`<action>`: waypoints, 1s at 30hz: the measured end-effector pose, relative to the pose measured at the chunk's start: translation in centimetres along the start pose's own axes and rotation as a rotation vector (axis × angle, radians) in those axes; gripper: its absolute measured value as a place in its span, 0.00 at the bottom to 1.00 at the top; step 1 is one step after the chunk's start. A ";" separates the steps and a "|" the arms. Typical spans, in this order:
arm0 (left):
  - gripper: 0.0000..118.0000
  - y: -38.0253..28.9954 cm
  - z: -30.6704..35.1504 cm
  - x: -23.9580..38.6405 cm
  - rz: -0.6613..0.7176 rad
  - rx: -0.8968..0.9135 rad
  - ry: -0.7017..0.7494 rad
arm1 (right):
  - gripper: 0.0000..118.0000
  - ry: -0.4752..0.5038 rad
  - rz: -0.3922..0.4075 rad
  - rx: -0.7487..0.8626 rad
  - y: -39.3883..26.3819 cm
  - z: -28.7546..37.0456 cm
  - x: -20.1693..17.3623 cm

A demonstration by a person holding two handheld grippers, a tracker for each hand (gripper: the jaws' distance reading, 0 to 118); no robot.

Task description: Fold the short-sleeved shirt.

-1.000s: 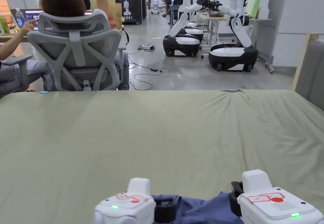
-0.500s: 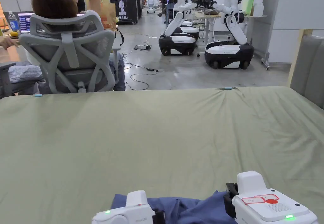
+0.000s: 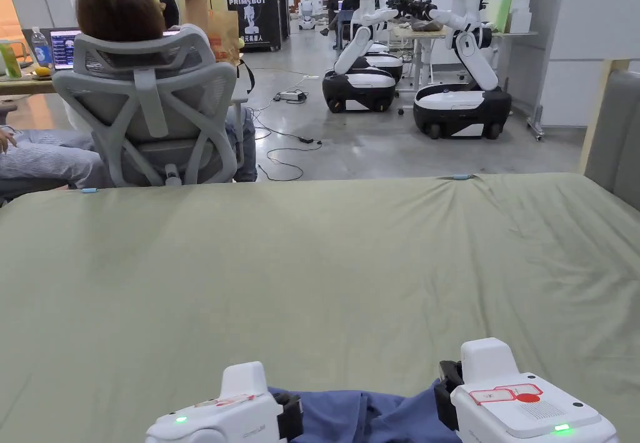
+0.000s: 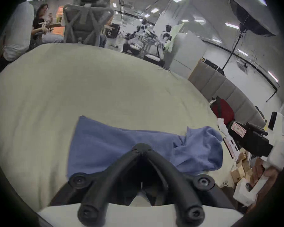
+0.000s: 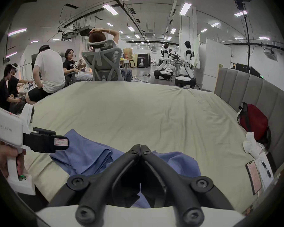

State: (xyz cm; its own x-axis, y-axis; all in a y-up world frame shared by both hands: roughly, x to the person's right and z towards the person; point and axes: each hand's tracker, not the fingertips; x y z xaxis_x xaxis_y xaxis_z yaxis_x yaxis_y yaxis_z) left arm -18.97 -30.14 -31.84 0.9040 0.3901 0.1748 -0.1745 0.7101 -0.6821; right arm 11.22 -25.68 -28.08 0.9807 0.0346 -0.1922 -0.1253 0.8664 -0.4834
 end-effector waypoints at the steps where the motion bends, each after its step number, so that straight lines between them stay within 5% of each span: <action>1: 0.05 -0.2 0.6 -0.9 0.009 0.003 -0.003 | 0.00 0.003 0.000 0.000 0.0 0.0 -0.1; 2: 0.10 -0.3 1.3 -1.9 0.049 0.029 -0.007 | 0.00 0.004 0.002 -0.002 -0.1 -0.1 -0.2; 5: 0.94 -0.7 2.1 -6.1 0.206 0.071 -0.001 | 0.00 0.007 0.005 -0.006 -0.1 -0.2 -0.3; 6: 1.00 -0.9 2.4 -7.7 0.272 0.073 0.003 | 0.00 0.009 0.005 -0.007 -0.1 -0.2 -0.5; 10: 0.96 -2.8 1.2 -13.2 0.579 0.025 -0.086 | 0.00 0.019 0.010 -0.012 -0.2 -0.5 -0.9; 13: 0.69 -5.1 -1.4 -14.2 0.788 0.035 -0.343 | 0.00 0.023 0.007 -0.013 -0.2 -0.4 -0.9; 15: 0.49 -6.0 -3.4 -13.6 0.858 0.005 -0.369 | 0.00 0.021 0.004 -0.012 -0.3 -0.3 -0.7; 18: 0.42 -5.7 -4.9 -12.1 0.838 0.052 -0.339 | 0.00 0.008 0.003 -0.019 -0.5 -0.2 0.0; 19: 0.31 -5.3 -4.8 -11.7 0.846 0.066 -0.324 | 0.00 0.004 0.003 -0.022 -0.6 -0.3 0.2; 20: 0.08 -4.9 -4.5 -11.3 0.846 0.077 -0.248 | 0.00 0.000 0.002 -0.025 -0.7 -0.4 0.4; 30: 0.08 0.1 6.0 -14.4 0.424 0.254 0.139 | 0.00 -0.009 -0.006 -0.034 -0.9 -0.7 0.4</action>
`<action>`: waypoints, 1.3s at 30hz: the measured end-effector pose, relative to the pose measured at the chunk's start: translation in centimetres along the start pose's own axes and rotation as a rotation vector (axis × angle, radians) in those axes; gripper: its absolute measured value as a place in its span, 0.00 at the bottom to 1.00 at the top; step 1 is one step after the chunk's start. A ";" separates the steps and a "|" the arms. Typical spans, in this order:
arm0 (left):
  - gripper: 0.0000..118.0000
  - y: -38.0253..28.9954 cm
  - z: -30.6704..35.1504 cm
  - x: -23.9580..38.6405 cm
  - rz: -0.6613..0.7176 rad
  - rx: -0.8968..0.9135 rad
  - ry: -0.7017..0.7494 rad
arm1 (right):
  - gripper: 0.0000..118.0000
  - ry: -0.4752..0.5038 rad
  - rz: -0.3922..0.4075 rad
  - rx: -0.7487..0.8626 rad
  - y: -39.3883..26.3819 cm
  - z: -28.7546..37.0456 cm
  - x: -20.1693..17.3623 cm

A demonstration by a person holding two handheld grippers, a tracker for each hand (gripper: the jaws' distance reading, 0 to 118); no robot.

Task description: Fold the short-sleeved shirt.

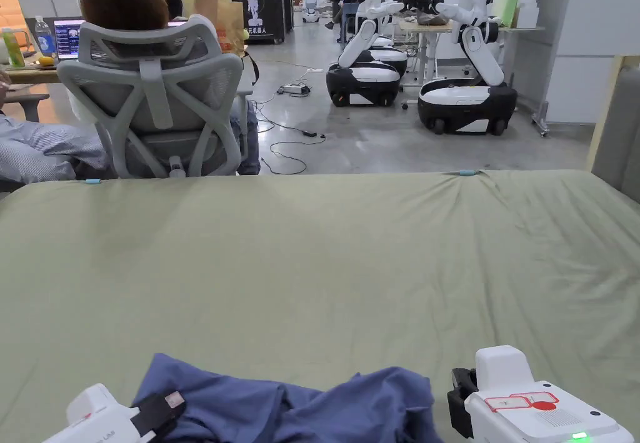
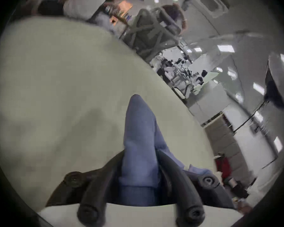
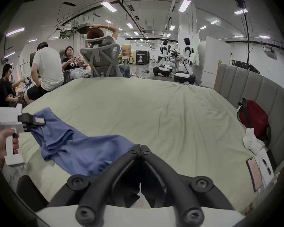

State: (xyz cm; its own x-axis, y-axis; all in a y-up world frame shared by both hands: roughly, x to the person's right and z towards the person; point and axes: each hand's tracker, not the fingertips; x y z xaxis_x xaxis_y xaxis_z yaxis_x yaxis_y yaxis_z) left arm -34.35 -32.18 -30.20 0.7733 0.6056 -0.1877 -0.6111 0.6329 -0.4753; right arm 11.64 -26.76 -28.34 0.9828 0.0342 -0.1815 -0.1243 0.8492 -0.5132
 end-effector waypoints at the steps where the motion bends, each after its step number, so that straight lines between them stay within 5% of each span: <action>1: 0.08 0.2 0.5 0.8 -0.084 0.016 0.031 | 0.00 0.002 0.000 0.000 0.0 0.0 -0.1; 6: 0.08 -2.6 1.1 10.8 -0.457 0.076 0.080 | 0.00 -0.004 0.012 -0.004 -0.3 0.3 0.2; 12: 0.07 -13.5 -2.5 24.1 -0.954 0.008 -0.030 | 0.00 -0.052 0.002 -0.007 -1.2 1.5 2.6; 15: 0.07 -19.1 -4.8 25.6 -1.183 -0.054 0.017 | 0.00 -0.076 0.005 -0.010 -1.7 1.9 3.6; 18: 0.10 -21.1 -6.3 24.7 -1.226 -0.080 0.045 | 0.00 -0.078 0.002 -0.011 -1.8 1.9 4.1; 19: 0.22 -20.7 -6.1 24.5 -1.203 -0.078 0.036 | 0.00 -0.076 0.001 -0.011 -1.8 1.9 4.1; 21: 0.83 -18.4 -4.8 24.2 -1.027 -0.094 -0.084 | 0.00 -0.061 -0.002 -0.007 -1.7 2.0 4.0; 22: 0.94 -16.4 -3.9 23.9 -0.899 -0.123 -0.146 | 0.00 -0.053 -0.002 -0.003 -1.6 2.0 3.9; 28: 0.84 -9.1 -1.7 20.0 -0.423 -0.159 -0.289 | 0.00 -0.007 -0.005 -0.002 -1.1 1.9 2.7; 29: 0.65 -9.0 -2.5 19.1 -0.384 -0.199 -0.258 | 0.00 -0.001 -0.007 -0.001 -1.1 1.9 2.6; 32: 0.32 -9.7 -4.8 17.0 -0.193 -0.316 -0.283 | 0.00 0.016 -0.005 -0.007 -1.0 1.6 2.0; 33: 0.00 -10.3 -5.4 16.6 -0.141 -0.350 -0.305 | 0.00 0.019 -0.006 -0.008 -1.0 1.5 2.0; 39: 0.00 -15.6 -6.7 18.9 -0.151 -0.489 -0.405 | 0.00 0.035 -0.020 -0.041 -1.3 1.0 2.3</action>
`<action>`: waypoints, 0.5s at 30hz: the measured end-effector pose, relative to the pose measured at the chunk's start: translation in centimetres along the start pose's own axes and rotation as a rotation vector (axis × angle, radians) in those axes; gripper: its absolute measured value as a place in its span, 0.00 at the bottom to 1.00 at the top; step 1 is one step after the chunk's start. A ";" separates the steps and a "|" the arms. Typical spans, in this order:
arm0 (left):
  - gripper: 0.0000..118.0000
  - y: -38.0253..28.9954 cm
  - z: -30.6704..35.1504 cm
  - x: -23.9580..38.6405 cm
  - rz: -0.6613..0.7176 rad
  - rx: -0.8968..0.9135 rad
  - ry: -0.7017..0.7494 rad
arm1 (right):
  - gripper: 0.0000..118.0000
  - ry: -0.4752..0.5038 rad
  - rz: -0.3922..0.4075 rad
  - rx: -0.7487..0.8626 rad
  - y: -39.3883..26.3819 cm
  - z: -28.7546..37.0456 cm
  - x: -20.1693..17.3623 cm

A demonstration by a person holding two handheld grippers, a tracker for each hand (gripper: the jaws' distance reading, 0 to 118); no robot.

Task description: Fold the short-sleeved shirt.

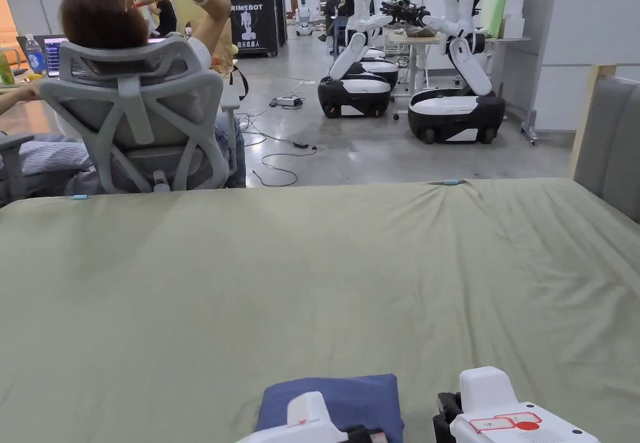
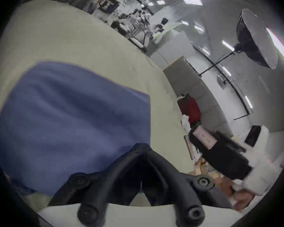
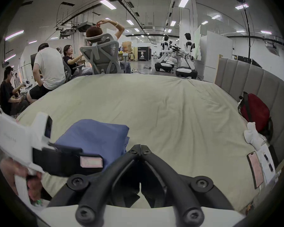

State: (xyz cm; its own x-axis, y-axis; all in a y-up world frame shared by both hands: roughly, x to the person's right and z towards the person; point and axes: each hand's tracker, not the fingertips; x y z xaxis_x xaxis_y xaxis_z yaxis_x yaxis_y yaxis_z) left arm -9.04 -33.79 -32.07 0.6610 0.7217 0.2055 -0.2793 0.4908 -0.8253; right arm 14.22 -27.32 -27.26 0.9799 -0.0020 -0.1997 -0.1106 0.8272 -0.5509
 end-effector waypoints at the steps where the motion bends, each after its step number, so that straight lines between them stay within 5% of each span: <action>1: 0.00 -0.4 -0.8 -0.1 -0.001 -0.008 0.042 | 0.00 0.000 -0.004 -0.005 -0.1 -0.1 0.1; 5: 0.00 -0.8 -2.8 -0.8 0.026 -0.011 0.091 | 0.00 0.009 -0.015 -0.017 -0.4 -0.2 0.2; 13: 0.00 1.8 7.1 -1.7 -0.091 0.178 0.175 | 0.00 0.196 -0.093 -0.090 0.5 -5.2 -3.1; 15: 0.22 2.0 9.2 -3.7 -0.078 0.192 0.200 | 0.00 0.309 -0.176 -0.140 0.1 -7.3 -3.6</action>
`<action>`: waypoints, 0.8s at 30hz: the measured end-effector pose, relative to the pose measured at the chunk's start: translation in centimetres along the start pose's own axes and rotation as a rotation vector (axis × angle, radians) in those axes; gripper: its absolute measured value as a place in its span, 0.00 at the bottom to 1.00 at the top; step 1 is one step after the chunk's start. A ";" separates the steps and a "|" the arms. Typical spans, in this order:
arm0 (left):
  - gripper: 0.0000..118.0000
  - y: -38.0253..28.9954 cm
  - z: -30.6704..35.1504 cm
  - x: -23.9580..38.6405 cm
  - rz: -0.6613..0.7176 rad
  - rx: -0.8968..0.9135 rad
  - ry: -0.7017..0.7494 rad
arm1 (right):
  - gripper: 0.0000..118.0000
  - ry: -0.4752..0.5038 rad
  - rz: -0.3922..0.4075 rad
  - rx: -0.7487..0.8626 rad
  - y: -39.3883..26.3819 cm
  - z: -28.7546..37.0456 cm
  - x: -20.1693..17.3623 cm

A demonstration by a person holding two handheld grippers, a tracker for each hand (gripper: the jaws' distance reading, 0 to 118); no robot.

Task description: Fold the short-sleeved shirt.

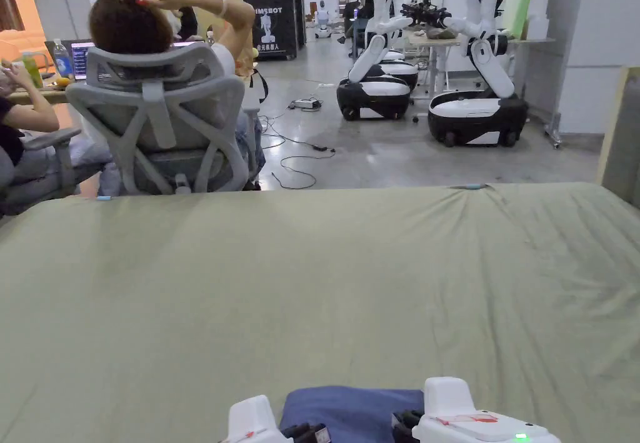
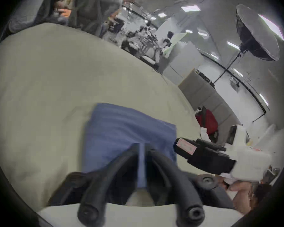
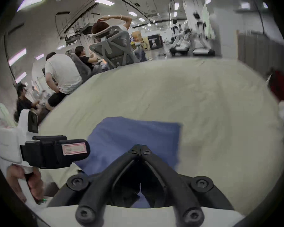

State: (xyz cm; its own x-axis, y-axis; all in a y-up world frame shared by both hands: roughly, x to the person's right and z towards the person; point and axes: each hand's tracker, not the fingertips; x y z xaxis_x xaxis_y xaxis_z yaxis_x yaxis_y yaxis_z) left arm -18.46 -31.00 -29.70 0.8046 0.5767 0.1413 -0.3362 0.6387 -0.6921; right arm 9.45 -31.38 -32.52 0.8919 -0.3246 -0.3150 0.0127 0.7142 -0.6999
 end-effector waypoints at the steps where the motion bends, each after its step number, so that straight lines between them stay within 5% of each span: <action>1: 0.46 0.2 0.5 -1.2 0.023 -0.001 0.006 | 0.00 0.039 -0.044 -0.026 -0.1 -0.9 0.2; 2: 0.74 0.3 0.8 -2.4 0.067 -0.003 0.016 | 0.00 0.052 -0.066 -0.049 -0.4 -1.8 0.6; 3: 0.88 0.2 0.8 -3.6 0.108 -0.003 0.022 | 0.00 0.017 -0.064 -0.072 -0.8 -2.4 0.9; 9: 0.89 -1.4 -3.0 -8.7 0.431 -0.098 -0.174 | 0.00 -0.063 -0.079 -0.069 -1.6 -2.2 3.5; 14: 0.82 -2.1 -7.7 -6.7 0.512 -0.111 -0.355 | 0.00 -0.083 -0.015 -0.065 -1.5 -2.0 3.1; 15: 0.71 -2.0 -8.2 -6.1 0.500 -0.109 -0.323 | 0.00 -0.098 0.014 -0.061 -1.5 -1.9 2.9; 16: 0.40 -1.8 -8.1 -5.7 0.475 -0.112 -0.212 | 0.00 -0.107 0.038 -0.059 -1.5 -1.9 2.6; 17: 0.21 -1.8 -8.1 -5.8 0.472 -0.105 -0.167 | 0.00 -0.120 0.058 -0.060 -1.4 -1.8 2.2; 24: 0.21 1.4 -1.9 -7.7 0.291 -0.048 -0.097 | 0.00 -0.138 0.191 0.012 0.8 -0.7 -3.7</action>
State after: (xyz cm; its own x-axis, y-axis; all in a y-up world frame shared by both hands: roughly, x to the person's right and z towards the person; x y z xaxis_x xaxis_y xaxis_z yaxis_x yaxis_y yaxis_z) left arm -24.24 -35.54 -33.11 0.6269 0.7791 -0.0023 -0.5202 0.4164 -0.7456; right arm 5.85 -30.04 -32.39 0.9319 -0.0958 -0.3498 -0.1573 0.7622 -0.6279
